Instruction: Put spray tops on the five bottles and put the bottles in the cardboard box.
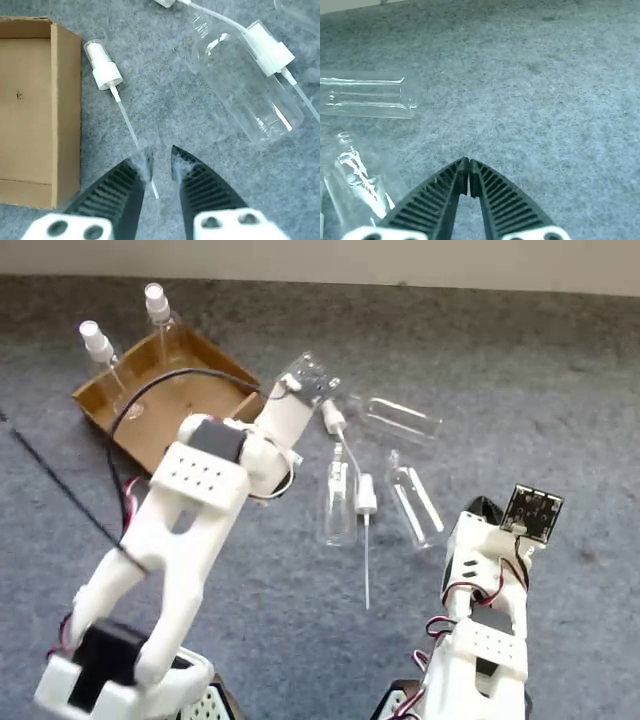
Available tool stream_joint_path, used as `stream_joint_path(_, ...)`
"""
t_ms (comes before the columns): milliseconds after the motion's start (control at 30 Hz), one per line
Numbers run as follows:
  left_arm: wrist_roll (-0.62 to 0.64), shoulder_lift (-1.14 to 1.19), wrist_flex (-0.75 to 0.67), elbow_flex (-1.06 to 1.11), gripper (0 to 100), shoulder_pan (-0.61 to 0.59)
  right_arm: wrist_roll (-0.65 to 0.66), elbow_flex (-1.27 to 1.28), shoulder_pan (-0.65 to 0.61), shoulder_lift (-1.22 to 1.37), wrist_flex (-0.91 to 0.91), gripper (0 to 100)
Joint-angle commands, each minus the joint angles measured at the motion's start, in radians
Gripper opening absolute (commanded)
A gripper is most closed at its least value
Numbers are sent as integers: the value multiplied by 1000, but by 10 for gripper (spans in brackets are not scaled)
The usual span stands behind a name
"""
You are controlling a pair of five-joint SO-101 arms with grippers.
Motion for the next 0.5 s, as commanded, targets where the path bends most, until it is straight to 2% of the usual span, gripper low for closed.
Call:
stream_joint_path(0, -5, 101, 87, -188, 18, 16, -2, 13, -8, -22, -31, 6)
stream_joint_path(100, -3, 177, 138, -274, 25, 16, -2, 13, -8, -22, -33, 6)
stream_joint_path(167, 11, 228, 178, -332, 66, 16, -2, 13, -8, -22, -33, 6)
stream_joint_path(300, 132, 315, 239, -435, 166, 15, -2, 13, -8, -22, -33, 6)
stream_joint_path(467, 207, 409, 239, -541, 178, 15, -2, 13, -7, -22, -33, 6)
